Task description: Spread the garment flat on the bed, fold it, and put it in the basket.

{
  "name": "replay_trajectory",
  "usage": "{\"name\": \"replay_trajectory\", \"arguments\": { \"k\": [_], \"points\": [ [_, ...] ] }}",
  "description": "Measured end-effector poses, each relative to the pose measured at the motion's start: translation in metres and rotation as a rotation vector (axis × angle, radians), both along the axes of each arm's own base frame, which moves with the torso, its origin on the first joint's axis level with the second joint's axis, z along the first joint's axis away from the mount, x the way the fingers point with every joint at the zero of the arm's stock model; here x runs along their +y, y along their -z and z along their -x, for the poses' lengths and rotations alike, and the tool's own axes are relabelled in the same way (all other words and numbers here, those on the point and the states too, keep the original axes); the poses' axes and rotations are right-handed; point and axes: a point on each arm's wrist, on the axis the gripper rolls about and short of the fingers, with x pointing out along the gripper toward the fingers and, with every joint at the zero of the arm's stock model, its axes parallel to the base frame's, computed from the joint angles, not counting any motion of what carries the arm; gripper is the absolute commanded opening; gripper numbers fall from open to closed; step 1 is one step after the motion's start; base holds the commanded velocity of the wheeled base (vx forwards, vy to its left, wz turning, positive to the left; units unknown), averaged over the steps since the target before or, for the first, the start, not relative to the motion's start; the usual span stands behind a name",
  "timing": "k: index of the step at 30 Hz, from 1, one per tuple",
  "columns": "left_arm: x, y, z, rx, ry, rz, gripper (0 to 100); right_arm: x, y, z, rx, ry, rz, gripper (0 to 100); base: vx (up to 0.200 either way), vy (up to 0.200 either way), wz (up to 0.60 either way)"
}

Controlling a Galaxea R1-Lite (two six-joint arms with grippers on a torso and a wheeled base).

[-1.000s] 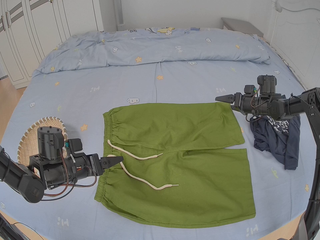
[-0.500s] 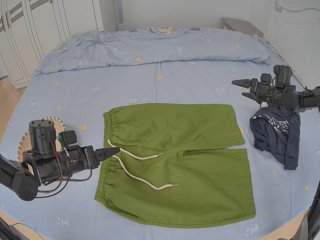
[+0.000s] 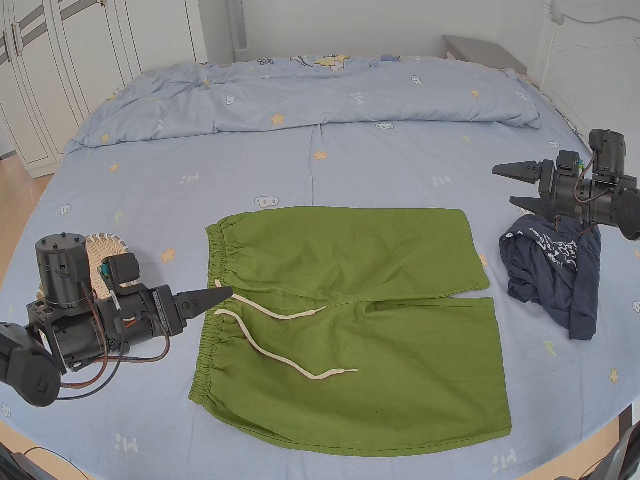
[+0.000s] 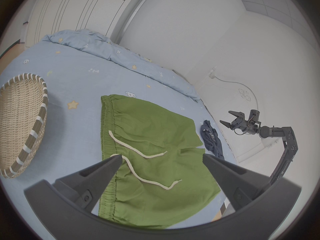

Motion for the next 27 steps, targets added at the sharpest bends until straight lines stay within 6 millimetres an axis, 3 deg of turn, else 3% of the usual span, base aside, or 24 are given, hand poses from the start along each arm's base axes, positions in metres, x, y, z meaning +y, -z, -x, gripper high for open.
{"name": "replay_trajectory", "arguments": {
  "k": [7, 11, 21, 27],
  "points": [
    [0.007, -0.004, 0.018, -0.029, 0.032, -0.013, 100, -0.004, -0.012, 0.021, -0.001, -0.075, -0.064, 100, 0.000, 0.000, 0.00],
    [0.008, -0.007, 0.014, 0.001, 0.010, -0.051, 100, -0.009, -0.033, 0.020, -0.019, -0.071, -0.126, 100, 0.000, 0.000, 0.00],
    [0.012, 0.013, 0.022, 0.361, -0.033, -0.185, 100, -0.027, -0.078, 0.014, -0.029, -0.026, -0.212, 100, 0.000, 0.000, 0.00],
    [0.009, 0.003, 0.016, 0.349, 0.007, -0.147, 100, -0.031, -0.083, 0.012, -0.017, -0.019, -0.205, 100, 0.000, 0.000, 0.00]
  ]
}}
